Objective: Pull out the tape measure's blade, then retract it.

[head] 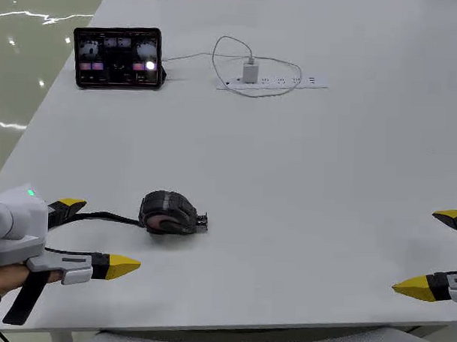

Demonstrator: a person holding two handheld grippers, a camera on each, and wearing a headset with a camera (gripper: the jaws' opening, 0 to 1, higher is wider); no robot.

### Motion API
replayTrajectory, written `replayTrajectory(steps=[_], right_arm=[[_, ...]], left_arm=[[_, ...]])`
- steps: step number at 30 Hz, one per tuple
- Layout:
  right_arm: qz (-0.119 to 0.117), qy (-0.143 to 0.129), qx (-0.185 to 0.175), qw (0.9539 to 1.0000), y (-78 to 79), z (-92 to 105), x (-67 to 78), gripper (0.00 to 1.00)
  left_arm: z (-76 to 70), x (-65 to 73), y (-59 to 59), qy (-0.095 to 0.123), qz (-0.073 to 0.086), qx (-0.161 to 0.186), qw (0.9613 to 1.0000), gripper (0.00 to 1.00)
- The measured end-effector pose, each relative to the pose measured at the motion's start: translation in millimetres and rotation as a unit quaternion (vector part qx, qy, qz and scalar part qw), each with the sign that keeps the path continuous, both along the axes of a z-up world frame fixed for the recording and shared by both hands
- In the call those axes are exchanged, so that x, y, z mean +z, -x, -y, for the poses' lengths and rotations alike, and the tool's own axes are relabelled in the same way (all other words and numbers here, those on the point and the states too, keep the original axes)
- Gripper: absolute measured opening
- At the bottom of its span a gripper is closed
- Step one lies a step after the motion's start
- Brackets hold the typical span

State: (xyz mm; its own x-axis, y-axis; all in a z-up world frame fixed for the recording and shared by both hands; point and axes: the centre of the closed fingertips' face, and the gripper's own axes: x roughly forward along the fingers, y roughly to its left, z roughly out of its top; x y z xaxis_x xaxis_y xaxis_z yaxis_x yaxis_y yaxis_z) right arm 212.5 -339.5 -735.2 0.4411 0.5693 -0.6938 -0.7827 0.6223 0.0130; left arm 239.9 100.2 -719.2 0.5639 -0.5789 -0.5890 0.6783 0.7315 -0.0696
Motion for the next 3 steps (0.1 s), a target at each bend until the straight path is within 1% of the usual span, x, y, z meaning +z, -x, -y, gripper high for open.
replayTrajectory(steps=[3], right_arm=[[-0.002, 0.001, 0.000, 1.0000, 0.5, 0.5, -0.9, 0.99]], left_arm=[[-1.1, 0.6, -0.4, 0.001, 0.000, 0.001, 1.0000, 0.99]])
